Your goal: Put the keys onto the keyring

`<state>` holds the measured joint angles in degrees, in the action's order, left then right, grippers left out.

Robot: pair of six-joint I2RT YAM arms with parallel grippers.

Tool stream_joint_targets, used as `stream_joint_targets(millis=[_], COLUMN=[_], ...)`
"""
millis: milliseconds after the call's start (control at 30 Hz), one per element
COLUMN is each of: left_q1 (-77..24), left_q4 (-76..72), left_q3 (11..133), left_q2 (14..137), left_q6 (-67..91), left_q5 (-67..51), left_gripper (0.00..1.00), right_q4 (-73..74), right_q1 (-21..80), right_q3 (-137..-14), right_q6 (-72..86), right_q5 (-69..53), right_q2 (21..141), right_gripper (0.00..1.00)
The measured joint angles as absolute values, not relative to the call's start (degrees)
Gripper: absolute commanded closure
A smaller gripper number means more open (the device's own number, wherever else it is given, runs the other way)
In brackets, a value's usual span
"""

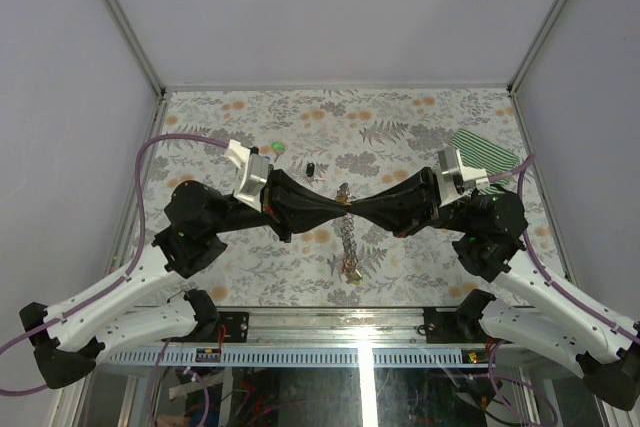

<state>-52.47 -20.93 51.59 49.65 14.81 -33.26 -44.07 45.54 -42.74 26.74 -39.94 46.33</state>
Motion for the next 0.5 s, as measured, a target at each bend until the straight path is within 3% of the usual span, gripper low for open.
stream_joint_targets(millis=[233, 500], left_q1=[-52.5, -52.5], left_q4=[-14.5, -0.1], left_q3=[54.1, 61.6], left_q2=[50.0, 51.5], left_q6=[11.6, 3.6], left_q5=[-34.1, -36.2], left_gripper=[1.0, 1.0], right_q4=[-38.5, -19.9], right_q1=[45.5, 45.5], right_q3=[-43.9, -52.6], right_q6=[22.9, 11.9], right_q5=[-39.9, -40.0], right_q2=[44.8, 41.1], right_gripper=[0.7, 0.65])
